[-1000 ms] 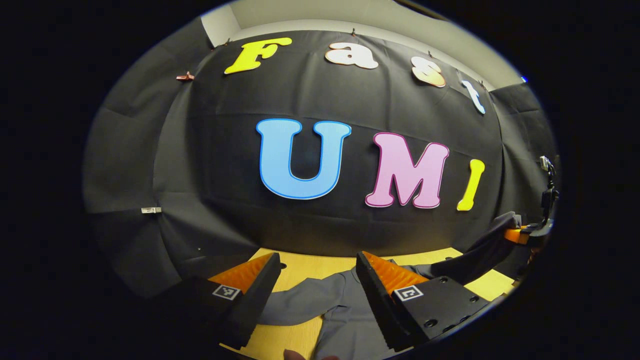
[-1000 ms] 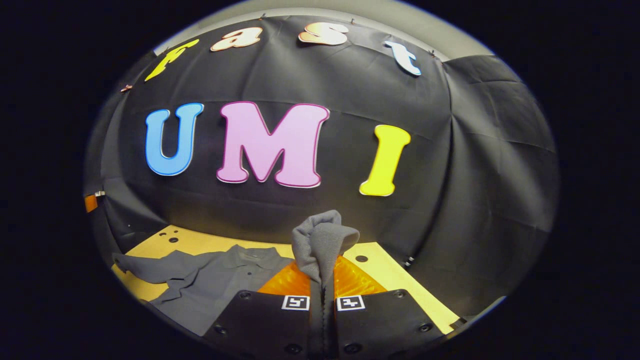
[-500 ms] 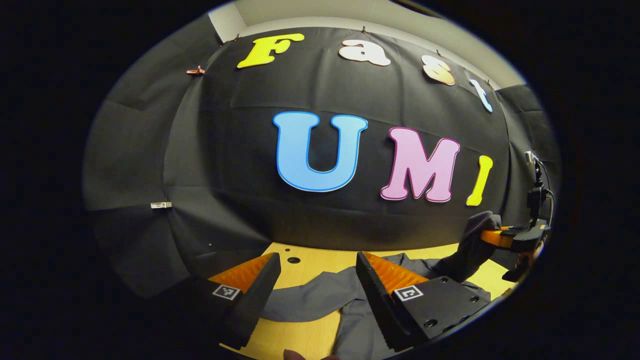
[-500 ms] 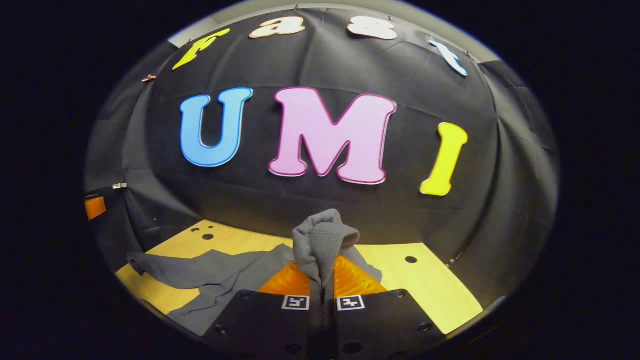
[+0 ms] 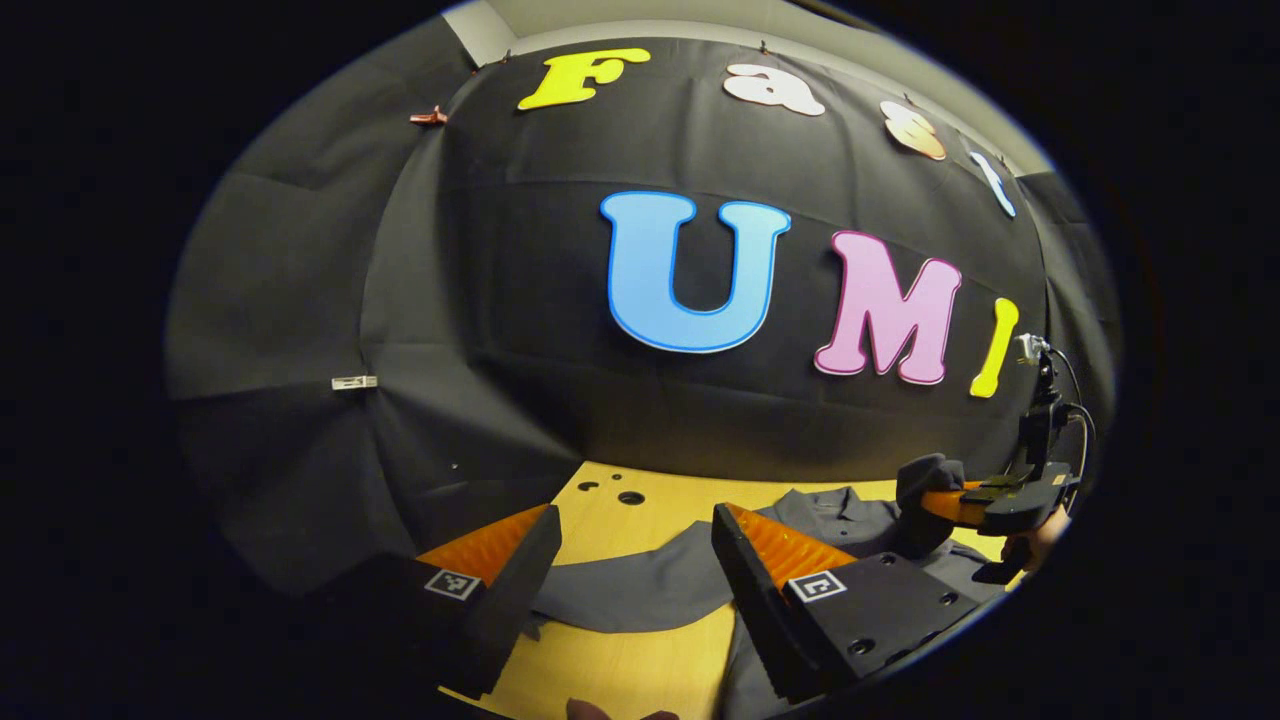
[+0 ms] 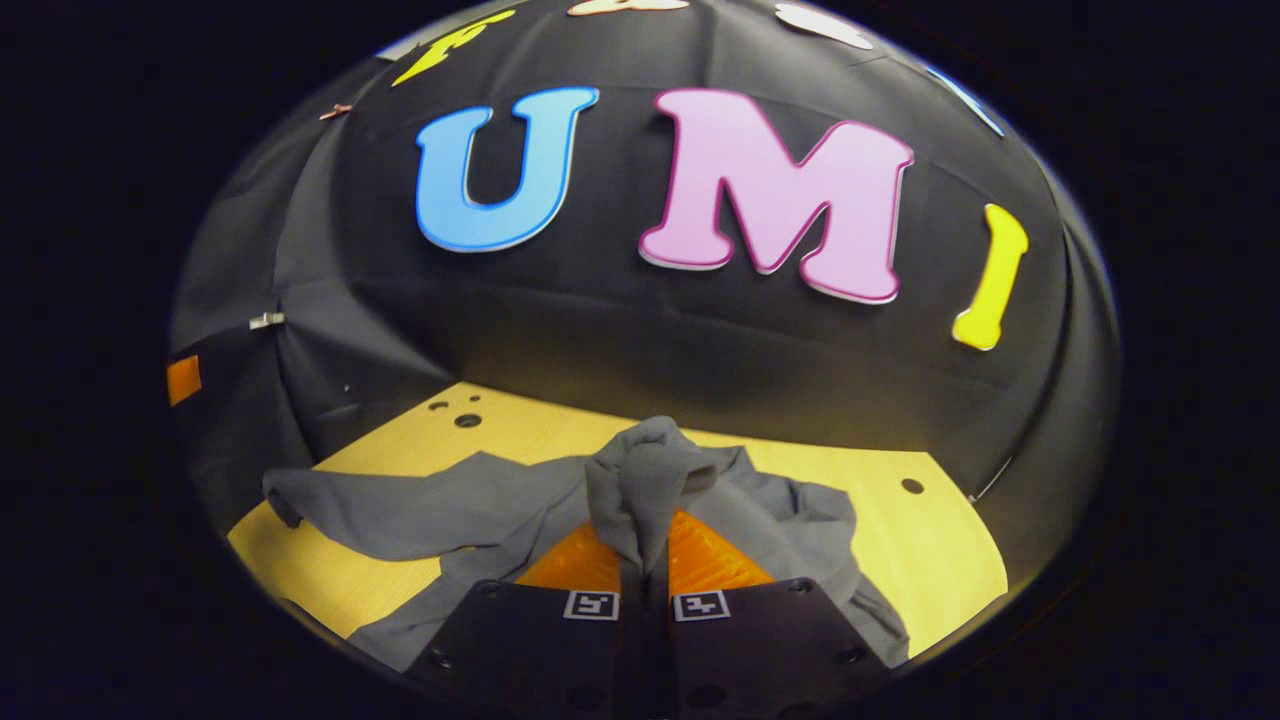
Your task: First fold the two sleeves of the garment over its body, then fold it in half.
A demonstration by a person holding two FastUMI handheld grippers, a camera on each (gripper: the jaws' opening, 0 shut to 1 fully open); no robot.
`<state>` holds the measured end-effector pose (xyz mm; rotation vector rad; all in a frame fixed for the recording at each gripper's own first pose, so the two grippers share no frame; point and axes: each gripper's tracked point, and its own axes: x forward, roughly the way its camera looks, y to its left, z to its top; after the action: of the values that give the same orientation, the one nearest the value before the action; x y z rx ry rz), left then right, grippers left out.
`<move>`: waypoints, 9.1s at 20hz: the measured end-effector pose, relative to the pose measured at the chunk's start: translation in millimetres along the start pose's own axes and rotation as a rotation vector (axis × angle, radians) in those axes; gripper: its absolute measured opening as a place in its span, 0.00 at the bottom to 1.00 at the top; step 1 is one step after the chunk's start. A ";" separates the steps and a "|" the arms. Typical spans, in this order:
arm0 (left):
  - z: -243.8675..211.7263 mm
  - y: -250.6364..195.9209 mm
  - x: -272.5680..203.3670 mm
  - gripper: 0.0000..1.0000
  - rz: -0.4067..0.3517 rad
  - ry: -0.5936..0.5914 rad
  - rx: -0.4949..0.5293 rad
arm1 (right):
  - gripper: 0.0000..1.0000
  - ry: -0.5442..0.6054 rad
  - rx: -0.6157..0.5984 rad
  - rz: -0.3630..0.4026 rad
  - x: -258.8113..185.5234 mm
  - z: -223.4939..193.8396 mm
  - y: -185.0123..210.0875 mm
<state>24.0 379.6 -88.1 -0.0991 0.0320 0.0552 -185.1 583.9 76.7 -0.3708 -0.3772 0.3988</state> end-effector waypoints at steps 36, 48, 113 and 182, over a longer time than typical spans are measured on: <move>-218.3 151.2 113.4 0.96 0.214 0.454 -0.057 | 0.76 0.170 0.201 0.193 -81.8 -40.3 25.1; -234.4 136.3 134.0 0.13 0.143 0.540 -0.133 | 0.77 0.125 0.242 0.065 -121.0 -35.9 -40.3; -266.2 -502.7 94.3 0.37 -0.471 0.481 0.273 | 0.81 0.259 0.321 -0.123 -184.5 -177.6 -346.3; -270.4 -140.3 -145.7 0.05 -0.316 0.993 0.035 | 0.06 0.632 0.257 0.135 -299.4 -287.0 -165.4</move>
<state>-121.4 205.4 -338.3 -0.0875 1.0071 -0.3155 -270.0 233.0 -186.2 -0.2542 0.3159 0.4336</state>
